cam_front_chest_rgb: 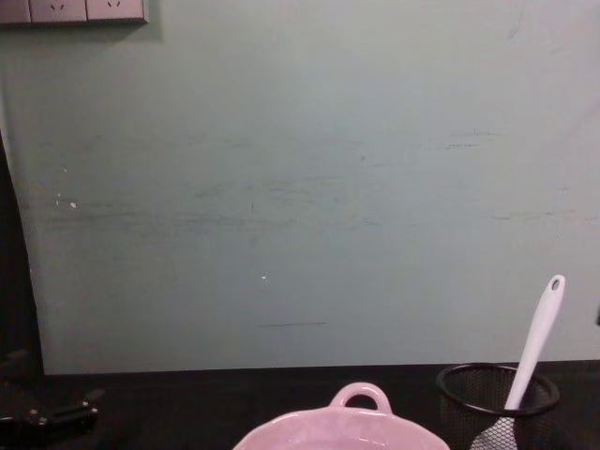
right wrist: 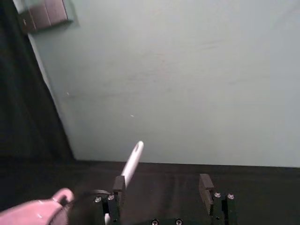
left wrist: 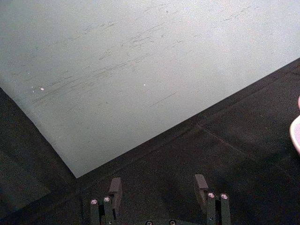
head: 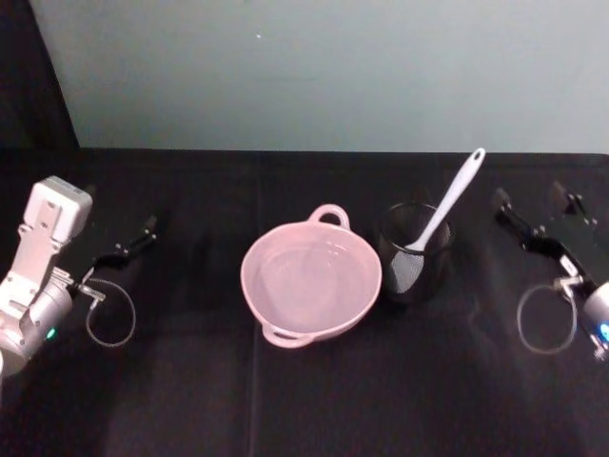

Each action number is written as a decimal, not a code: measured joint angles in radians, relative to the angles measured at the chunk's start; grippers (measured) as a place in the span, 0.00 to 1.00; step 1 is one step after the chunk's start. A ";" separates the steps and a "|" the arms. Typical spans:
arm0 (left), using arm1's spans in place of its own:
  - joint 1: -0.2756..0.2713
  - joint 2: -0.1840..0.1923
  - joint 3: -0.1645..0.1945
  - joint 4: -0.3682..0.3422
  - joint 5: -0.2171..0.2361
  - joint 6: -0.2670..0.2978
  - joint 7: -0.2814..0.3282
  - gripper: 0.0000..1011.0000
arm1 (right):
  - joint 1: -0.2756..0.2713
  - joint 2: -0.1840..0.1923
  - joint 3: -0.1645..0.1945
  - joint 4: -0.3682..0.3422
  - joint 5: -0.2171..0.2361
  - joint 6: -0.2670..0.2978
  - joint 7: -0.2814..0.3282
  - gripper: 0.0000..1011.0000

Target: Use the one hand to pick up the spoon and stir the clear water in the bowl.

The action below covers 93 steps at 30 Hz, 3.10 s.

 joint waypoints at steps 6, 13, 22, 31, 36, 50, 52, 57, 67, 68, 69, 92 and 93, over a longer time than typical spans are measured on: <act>0.000 0.000 0.000 0.000 0.000 0.000 0.000 1.00 | 0.081 -0.061 0.016 0.084 0.144 0.092 0.124 0.99; 0.000 0.000 0.000 0.000 0.000 0.000 0.000 1.00 | 0.181 -0.136 0.038 0.199 0.281 0.194 0.230 0.99; 0.000 0.000 0.000 0.000 0.000 0.000 0.000 1.00 | 0.257 -0.181 0.028 0.289 0.377 0.263 0.265 0.99; 0.000 0.000 0.000 0.000 0.000 0.000 0.000 1.00 | 0.272 -0.186 0.001 0.310 0.394 0.269 0.260 0.94; 0.000 0.000 0.000 0.000 0.000 0.000 0.000 1.00 | 0.265 -0.180 -0.008 0.303 0.396 0.261 0.252 0.81; 0.000 0.000 0.000 0.000 0.000 0.000 0.000 1.00 | 0.248 -0.152 -0.023 0.266 0.391 0.253 0.237 0.39; 0.000 0.000 0.000 0.000 0.000 0.000 0.000 1.00 | 0.247 -0.149 -0.024 0.264 0.391 0.253 0.237 0.33; 0.000 0.000 0.000 0.000 0.000 0.000 0.000 1.00 | 0.244 -0.141 -0.027 0.253 0.387 0.251 0.236 0.19; 0.000 0.000 0.000 0.000 0.000 0.000 0.000 1.00 | 0.218 -0.089 -0.054 0.132 0.319 0.242 0.211 0.11; 0.000 0.000 0.000 0.000 0.000 0.000 0.000 1.00 | 0.217 -0.083 -0.057 0.117 0.308 0.242 0.208 0.11; 0.000 0.000 0.000 0.000 0.000 0.000 0.000 1.00 | 0.216 -0.076 -0.061 0.104 0.294 0.242 0.200 0.11; 0.000 0.000 0.000 0.000 0.000 0.000 0.000 1.00 | 0.283 0.032 -0.084 -0.157 0.093 0.374 0.132 0.11; 0.000 0.000 0.000 0.000 0.000 0.000 0.000 1.00 | 0.283 0.032 -0.084 -0.157 0.093 0.374 0.131 0.11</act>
